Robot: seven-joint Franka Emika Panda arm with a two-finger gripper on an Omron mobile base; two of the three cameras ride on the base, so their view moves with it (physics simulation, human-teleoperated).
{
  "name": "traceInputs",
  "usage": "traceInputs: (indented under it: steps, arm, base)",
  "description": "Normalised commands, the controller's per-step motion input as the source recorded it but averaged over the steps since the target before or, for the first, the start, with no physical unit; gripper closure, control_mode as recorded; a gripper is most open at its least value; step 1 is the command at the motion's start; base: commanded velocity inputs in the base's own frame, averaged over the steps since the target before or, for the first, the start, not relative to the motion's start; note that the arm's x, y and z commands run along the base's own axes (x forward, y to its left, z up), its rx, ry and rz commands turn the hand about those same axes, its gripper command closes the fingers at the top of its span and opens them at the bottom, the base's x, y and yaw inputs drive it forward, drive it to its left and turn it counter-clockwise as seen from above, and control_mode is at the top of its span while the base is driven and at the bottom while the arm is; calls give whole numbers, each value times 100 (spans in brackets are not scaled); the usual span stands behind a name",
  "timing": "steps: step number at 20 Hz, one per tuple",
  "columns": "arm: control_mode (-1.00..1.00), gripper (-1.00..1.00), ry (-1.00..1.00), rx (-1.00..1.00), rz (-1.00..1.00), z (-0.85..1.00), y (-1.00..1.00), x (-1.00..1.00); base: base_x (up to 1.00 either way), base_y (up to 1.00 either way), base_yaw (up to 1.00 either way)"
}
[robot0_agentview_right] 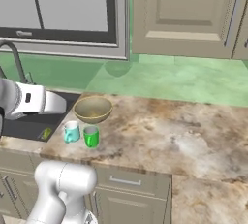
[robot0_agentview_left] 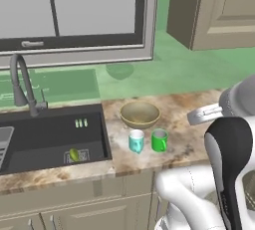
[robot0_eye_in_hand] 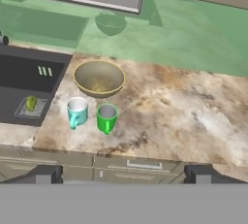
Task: Clear the mugs and bowl far away from the sink.
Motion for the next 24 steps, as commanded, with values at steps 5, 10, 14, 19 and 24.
traceInputs:
  steps: [5, 10, 14, 19, 24]
  arm:
    - [100, -100, 0, 0, 0, 0, 0, 0]
    - [100, -100, 0, 0, 0, 0, 0, 0]
    - [100, -100, 0, 0, 0, 0, 0, 0]
    - [-100, -100, 4, 11, 0, -11, 0, 3]
    - [-100, -100, 7, 36, 0, -39, -1, 10]
  base:
    - [31, 0, 0]
    - [39, 0, 0]
    - [31, 7, 0]
    - [9, 1, 0]
    - [0, 0, 0]
